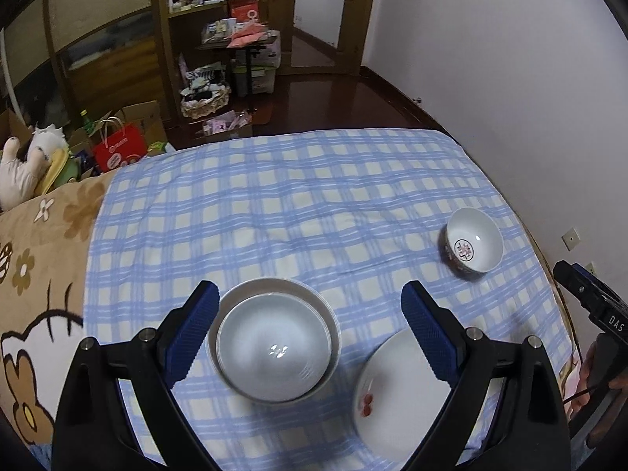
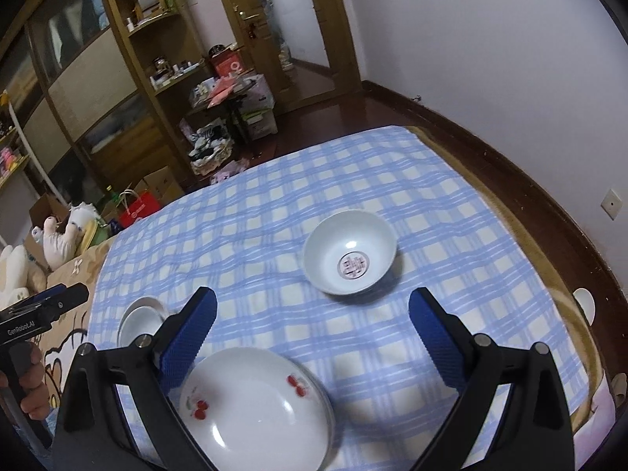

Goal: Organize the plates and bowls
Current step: 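Move both grippers to the small white bowl with the red seal logo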

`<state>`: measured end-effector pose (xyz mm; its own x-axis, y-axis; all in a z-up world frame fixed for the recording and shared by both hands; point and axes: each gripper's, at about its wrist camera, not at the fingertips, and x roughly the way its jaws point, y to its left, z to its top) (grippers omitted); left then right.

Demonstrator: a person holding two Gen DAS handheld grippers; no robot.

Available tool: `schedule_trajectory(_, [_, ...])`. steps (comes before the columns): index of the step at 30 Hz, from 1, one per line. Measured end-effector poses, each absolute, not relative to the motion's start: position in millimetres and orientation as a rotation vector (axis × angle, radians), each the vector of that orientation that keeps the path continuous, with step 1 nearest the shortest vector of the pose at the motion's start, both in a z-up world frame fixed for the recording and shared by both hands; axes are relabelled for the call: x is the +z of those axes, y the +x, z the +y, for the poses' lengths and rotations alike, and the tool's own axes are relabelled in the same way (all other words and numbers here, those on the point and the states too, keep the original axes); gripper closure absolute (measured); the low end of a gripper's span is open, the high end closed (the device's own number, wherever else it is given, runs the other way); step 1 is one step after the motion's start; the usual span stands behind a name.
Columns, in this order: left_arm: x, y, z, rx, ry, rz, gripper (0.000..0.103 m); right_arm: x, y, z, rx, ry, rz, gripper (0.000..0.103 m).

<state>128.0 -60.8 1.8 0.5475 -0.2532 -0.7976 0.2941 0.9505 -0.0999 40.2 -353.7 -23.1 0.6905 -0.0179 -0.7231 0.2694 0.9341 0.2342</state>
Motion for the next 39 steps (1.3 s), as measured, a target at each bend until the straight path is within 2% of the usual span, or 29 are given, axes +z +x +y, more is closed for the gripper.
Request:
schedule_trajectory(4, [-1, 140, -81, -0.338, 0.056, 0.94, 0.01, -24, 45, -367, -0.184, 0.339, 0.758, 0.001])
schedule_trajectory(16, [-15, 190, -141, -0.41, 0.015, 0.945, 0.01, -52, 88, -404, -0.201, 0.355, 0.798, 0.001])
schedule_trajectory(39, [-107, 238, -249, -0.542, 0.085, 1.078, 0.011, -126, 131, -446, -0.21, 0.42, 0.877, 0.001])
